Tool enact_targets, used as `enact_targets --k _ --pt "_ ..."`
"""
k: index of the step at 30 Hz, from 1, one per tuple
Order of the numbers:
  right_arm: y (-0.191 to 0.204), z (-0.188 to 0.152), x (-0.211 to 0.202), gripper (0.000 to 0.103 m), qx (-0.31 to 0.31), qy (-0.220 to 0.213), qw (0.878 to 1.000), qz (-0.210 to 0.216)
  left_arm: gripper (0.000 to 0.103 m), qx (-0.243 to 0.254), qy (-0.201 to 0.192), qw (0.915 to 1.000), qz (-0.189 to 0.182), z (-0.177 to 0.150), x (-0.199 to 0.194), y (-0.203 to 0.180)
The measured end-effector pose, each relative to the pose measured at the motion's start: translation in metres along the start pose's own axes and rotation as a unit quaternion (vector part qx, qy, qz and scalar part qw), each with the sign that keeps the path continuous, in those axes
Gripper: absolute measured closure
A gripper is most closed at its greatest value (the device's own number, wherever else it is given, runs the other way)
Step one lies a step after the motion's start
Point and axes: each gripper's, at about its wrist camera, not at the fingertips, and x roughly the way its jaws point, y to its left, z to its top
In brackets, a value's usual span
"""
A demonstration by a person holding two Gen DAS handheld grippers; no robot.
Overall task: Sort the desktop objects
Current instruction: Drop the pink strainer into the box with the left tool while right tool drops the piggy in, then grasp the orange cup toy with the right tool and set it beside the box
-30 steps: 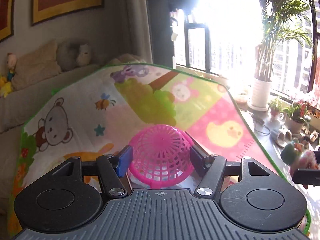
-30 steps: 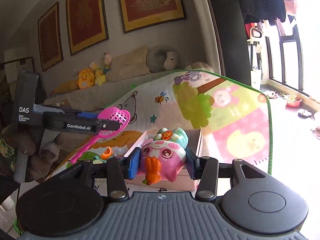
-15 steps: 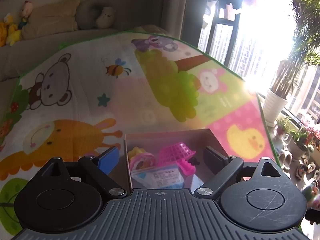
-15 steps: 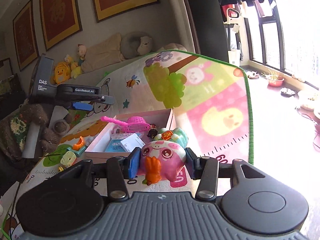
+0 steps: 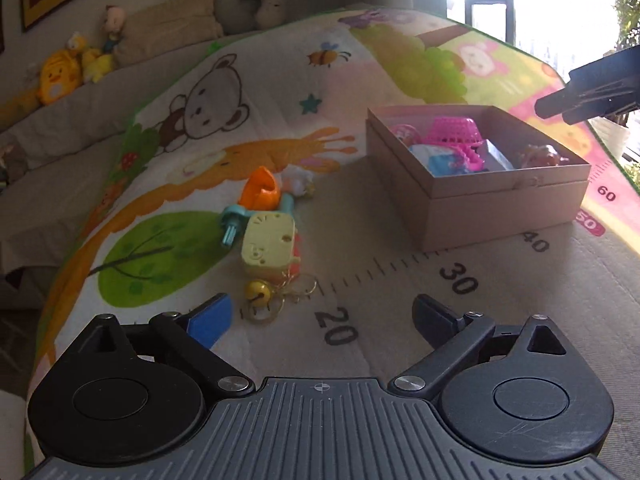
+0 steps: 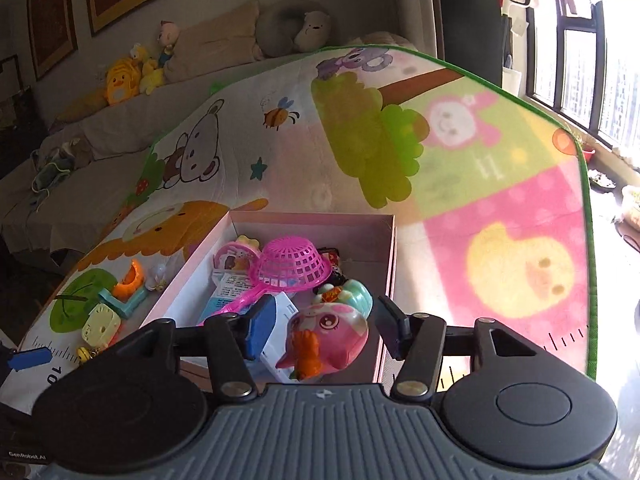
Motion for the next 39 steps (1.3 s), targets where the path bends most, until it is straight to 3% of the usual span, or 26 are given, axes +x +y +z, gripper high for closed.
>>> enact_targets --k 3,7,10,12,16,20,25,27,30,39 --pt "0.02 0.002 0.0 0.047 -0.008 0.005 1.0 0.016 0.003 -0.026 0.006 0.9995 0.014 -0.013 0.003 0.017" --pt "0.073 0.0 0.003 0.046 -0.065 0.019 0.997 0.044 0.003 -0.059 -0.002 0.9978 0.028 -0.019 0.007 0.035" --pt "0.113 0.005 0.016 0.04 -0.09 0.037 0.992 0.079 0.003 -0.077 0.0 0.9966 0.029 -0.023 0.009 0.041" --pt "0.141 0.013 0.035 0.032 -0.088 0.056 0.989 0.105 0.003 -0.094 -0.006 0.9954 0.02 -0.025 0.007 0.046" --pt "0.185 0.031 0.091 0.032 -0.063 0.103 0.984 0.134 0.002 -0.109 -0.013 0.994 0.007 -0.028 0.006 0.051" --pt "0.208 0.042 0.157 0.032 -0.022 0.14 0.985 0.101 0.002 -0.126 -0.017 0.9918 -0.004 -0.029 0.005 0.056" --pt "0.221 0.034 0.207 0.035 -0.052 0.163 0.984 0.047 0.002 -0.147 -0.02 0.9889 -0.014 -0.031 0.004 0.062" --pt "0.222 0.031 0.208 0.055 -0.056 0.174 0.982 0.055 0.002 -0.149 -0.021 0.9885 -0.019 -0.031 0.003 0.062" --pt "0.225 0.024 0.193 0.068 -0.082 0.184 0.976 0.078 0.002 -0.137 -0.029 0.9899 -0.024 -0.032 -0.001 0.058" --pt "0.207 -0.03 0.111 0.07 -0.102 0.211 0.963 0.134 0.001 -0.075 -0.009 0.9943 -0.075 -0.04 -0.011 0.039"
